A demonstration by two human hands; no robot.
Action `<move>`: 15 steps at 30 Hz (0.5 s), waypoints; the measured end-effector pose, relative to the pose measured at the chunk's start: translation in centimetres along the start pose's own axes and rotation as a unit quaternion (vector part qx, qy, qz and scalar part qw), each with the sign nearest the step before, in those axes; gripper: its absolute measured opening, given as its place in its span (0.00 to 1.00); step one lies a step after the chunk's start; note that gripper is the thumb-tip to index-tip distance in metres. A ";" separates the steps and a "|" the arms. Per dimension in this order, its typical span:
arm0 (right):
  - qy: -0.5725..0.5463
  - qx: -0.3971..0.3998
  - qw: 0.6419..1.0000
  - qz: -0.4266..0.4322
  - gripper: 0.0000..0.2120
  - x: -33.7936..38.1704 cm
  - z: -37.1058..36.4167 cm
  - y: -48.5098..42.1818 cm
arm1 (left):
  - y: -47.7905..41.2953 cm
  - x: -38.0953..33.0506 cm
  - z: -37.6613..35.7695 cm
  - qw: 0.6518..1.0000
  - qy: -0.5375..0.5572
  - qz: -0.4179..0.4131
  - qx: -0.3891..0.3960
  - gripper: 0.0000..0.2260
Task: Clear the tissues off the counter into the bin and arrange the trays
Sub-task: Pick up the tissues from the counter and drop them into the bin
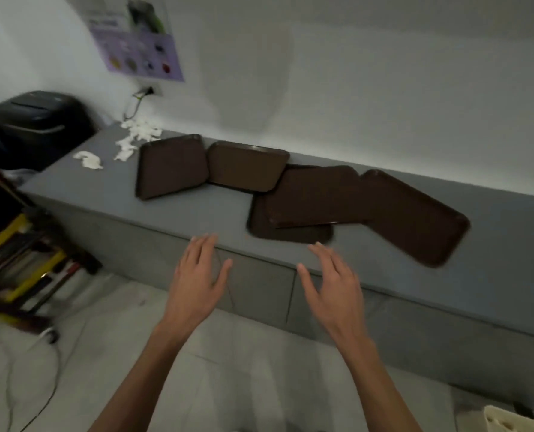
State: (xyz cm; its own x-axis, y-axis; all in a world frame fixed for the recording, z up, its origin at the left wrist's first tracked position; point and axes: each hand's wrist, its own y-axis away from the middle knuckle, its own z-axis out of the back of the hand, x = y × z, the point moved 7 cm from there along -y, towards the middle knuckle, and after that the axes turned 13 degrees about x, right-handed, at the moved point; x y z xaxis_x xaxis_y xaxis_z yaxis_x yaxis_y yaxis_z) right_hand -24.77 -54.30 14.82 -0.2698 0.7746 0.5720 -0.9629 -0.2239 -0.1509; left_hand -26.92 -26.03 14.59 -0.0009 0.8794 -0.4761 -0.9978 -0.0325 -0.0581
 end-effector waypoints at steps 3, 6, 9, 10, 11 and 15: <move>-0.019 0.036 0.999 0.019 0.23 5.8 -5.3 -3.2 | 1.0 7.7 4.5 0.998 0.001 0.059 -0.017 0.28; -0.028 0.078 0.995 0.046 0.23 11.0 -10.1 -6.5 | 1.7 14.1 8.3 0.994 -0.002 0.098 -0.045 0.28; -0.026 0.107 0.990 0.089 0.22 15.9 -14.3 -10.3 | 1.3 19.3 11.1 0.989 0.001 0.134 -0.064 0.27; -0.024 0.115 0.988 0.102 0.23 17.3 -15.7 -11.6 | 0.9 21.0 11.8 0.987 0.004 0.145 -0.067 0.26; -0.023 0.123 0.986 0.114 0.23 18.8 -17.1 -13.0 | 0.4 22.7 12.3 0.986 0.009 0.155 -0.068 0.26; -0.028 0.155 0.977 0.145 0.21 23.6 -22.9 -19.3 | -3.3 29.6 14.3 0.979 0.026 0.190 -0.073 0.23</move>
State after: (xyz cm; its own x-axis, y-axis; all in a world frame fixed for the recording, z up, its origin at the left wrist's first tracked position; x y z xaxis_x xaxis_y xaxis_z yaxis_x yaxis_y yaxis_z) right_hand -12.81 -18.19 12.77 -0.5208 0.6204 0.5864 -0.7941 -0.6041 -0.0662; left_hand -24.65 6.86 13.23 -0.3621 0.7654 -0.5321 -0.9061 -0.4229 0.0084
